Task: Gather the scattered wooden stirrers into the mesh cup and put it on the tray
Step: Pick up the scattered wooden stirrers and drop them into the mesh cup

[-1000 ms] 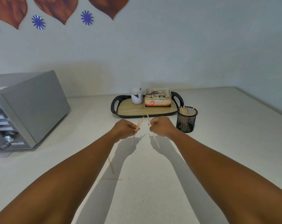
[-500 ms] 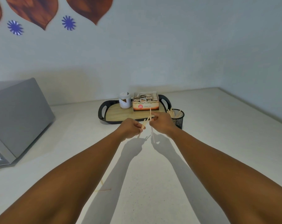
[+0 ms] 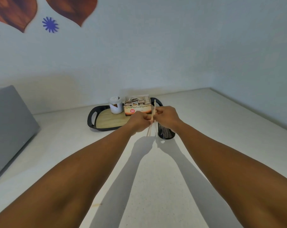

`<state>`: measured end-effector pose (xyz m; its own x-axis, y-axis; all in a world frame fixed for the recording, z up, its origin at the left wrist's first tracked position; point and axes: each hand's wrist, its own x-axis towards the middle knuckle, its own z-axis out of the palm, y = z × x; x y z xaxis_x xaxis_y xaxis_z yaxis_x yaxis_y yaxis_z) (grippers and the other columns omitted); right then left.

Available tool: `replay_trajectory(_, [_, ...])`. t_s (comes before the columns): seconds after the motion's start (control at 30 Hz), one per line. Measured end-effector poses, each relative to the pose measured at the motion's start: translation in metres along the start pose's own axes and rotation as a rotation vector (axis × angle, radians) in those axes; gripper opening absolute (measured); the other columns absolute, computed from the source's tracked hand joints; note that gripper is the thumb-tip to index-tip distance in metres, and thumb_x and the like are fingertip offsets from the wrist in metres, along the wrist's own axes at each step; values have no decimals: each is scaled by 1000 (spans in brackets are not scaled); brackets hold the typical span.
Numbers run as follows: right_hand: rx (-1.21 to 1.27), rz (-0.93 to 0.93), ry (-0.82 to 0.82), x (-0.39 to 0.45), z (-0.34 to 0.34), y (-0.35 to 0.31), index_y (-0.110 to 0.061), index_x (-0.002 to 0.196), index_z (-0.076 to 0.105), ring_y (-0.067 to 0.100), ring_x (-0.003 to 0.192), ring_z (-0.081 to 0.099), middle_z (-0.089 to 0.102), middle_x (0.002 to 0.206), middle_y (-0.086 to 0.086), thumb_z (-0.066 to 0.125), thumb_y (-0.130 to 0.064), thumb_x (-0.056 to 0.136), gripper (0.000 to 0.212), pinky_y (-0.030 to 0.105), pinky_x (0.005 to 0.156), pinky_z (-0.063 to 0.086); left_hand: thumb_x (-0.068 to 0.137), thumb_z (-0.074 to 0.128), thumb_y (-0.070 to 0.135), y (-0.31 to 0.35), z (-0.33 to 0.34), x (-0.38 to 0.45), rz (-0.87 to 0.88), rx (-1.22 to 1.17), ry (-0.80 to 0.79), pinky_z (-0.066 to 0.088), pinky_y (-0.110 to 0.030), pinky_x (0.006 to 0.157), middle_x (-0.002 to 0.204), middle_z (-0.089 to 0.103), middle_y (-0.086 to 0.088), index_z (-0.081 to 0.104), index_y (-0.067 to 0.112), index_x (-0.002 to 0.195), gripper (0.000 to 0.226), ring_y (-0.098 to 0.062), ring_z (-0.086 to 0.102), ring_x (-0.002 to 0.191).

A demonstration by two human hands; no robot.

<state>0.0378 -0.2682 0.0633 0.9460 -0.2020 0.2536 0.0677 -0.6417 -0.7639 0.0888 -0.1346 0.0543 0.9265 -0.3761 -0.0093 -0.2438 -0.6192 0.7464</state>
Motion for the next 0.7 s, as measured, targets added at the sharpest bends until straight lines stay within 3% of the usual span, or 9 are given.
replay_trajectory(0.07, [24, 24, 67, 5, -7, 2, -14, 110, 74, 15, 71, 53, 58, 67, -10, 62, -6, 86, 28, 18, 57, 39, 95, 65, 19, 7, 5, 8, 6, -29, 35, 37, -21, 53, 71, 61, 7, 75, 18, 97, 10, -9, 49, 62])
replay_trajectory(0.13, [37, 51, 143, 11, -14, 5, -8, 105, 73, 18, 73, 53, 62, 72, 1, 58, -2, 85, 25, 26, 63, 46, 96, 65, 18, 12, 8, 16, 33, -44, 76, 37, -22, 55, 71, 61, 5, 73, 19, 87, 12, -12, 50, 65])
replay_trajectory(0.2, [73, 66, 211, 18, -20, 9, -2, 107, 71, 20, 73, 54, 67, 81, 12, 57, -1, 83, 28, 34, 73, 50, 96, 64, 16, 19, 12, 23, 68, -69, 129, 39, -22, 62, 77, 64, 3, 75, 18, 90, 13, -10, 53, 68])
replay_trajectory(0.33, [126, 74, 295, 31, -31, 15, -9, 121, 68, 16, 75, 58, 66, 85, 3, 59, -4, 85, 37, 31, 79, 53, 97, 63, 19, 32, 16, 37, 129, -87, 218, 45, -23, 79, 93, 71, 2, 77, 16, 110, 19, -10, 62, 83])
replay_trajectory(0.43, [129, 82, 318, 40, -34, 20, -10, 123, 67, 15, 79, 61, 68, 92, 5, 59, -5, 86, 38, 26, 79, 52, 95, 65, 20, 40, 18, 47, 154, -131, 254, 54, -31, 87, 100, 75, 0, 77, 16, 111, 20, -14, 67, 91])
replay_trajectory(0.57, [93, 80, 336, 49, -35, 28, -10, 121, 68, 17, 84, 63, 72, 100, 9, 60, -5, 86, 36, 27, 83, 53, 94, 66, 16, 46, 21, 56, 167, -138, 277, 53, -30, 83, 101, 76, -5, 78, 16, 110, 20, -14, 69, 86])
replay_trajectory(0.7, [52, 81, 320, 54, -31, 36, -7, 117, 70, 22, 93, 66, 72, 106, 11, 60, -4, 86, 33, 30, 86, 54, 93, 67, 17, 48, 28, 62, 161, -72, 277, 54, -30, 87, 102, 77, -2, 79, 18, 108, 19, -16, 70, 93])
